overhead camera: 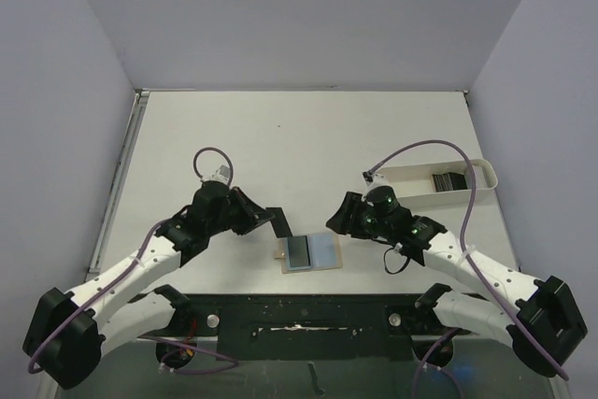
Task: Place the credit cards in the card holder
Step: Insert the credit card into the card holder.
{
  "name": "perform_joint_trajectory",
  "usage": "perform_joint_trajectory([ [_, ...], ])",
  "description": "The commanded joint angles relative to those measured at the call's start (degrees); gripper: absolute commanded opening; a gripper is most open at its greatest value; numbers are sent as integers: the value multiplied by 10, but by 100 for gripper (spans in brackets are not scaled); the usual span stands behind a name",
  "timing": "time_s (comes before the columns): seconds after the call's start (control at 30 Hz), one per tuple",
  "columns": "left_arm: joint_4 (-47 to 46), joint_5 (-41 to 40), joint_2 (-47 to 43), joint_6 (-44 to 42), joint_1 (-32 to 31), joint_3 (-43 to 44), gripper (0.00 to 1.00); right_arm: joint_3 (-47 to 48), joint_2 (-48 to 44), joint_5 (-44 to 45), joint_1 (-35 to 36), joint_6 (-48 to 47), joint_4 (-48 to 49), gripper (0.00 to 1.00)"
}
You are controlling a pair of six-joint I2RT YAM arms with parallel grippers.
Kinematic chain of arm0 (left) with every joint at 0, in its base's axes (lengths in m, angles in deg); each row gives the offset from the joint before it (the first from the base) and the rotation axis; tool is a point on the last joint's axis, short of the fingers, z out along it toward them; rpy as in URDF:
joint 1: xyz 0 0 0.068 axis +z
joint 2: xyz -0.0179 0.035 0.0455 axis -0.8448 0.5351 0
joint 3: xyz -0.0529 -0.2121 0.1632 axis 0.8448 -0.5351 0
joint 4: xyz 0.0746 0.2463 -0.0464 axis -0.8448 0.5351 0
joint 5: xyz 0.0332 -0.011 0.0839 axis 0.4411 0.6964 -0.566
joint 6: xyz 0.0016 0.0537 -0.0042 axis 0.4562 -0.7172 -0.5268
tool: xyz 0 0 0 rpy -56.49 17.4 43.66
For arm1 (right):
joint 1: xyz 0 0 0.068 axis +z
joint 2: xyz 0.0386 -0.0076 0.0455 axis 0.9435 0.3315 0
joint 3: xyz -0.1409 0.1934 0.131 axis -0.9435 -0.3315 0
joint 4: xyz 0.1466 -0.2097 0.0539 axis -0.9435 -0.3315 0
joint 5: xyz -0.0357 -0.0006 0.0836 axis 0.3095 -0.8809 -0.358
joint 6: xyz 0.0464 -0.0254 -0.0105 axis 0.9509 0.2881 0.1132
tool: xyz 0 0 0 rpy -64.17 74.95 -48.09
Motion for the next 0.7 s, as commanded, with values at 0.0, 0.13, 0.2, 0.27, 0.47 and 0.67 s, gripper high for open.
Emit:
perform_joint_trajectory([
  [0.0, 99, -82, 51, -48, -40, 70, 0, 30, 27, 48, -6, -58, -53, 46],
  [0.13, 115, -105, 107, -55, -68, 102, 0, 26, 52, 62, -5, -69, -49, 45],
  [0.2, 123, -120, 127, -53, -83, 113, 0, 13, 59, 57, -8, -68, -32, 45],
  [0.27, 131, -132, 143, -49, -95, 124, 0, 6, 67, 47, -8, -69, -19, 45],
  [0.47, 139, -148, 163, -46, -108, 134, 0, -8, 93, 26, -8, -66, 10, 45],
  [0.67, 84, -103, 145, -39, -109, 110, 0, -15, 117, 16, 2, -58, 27, 44],
])
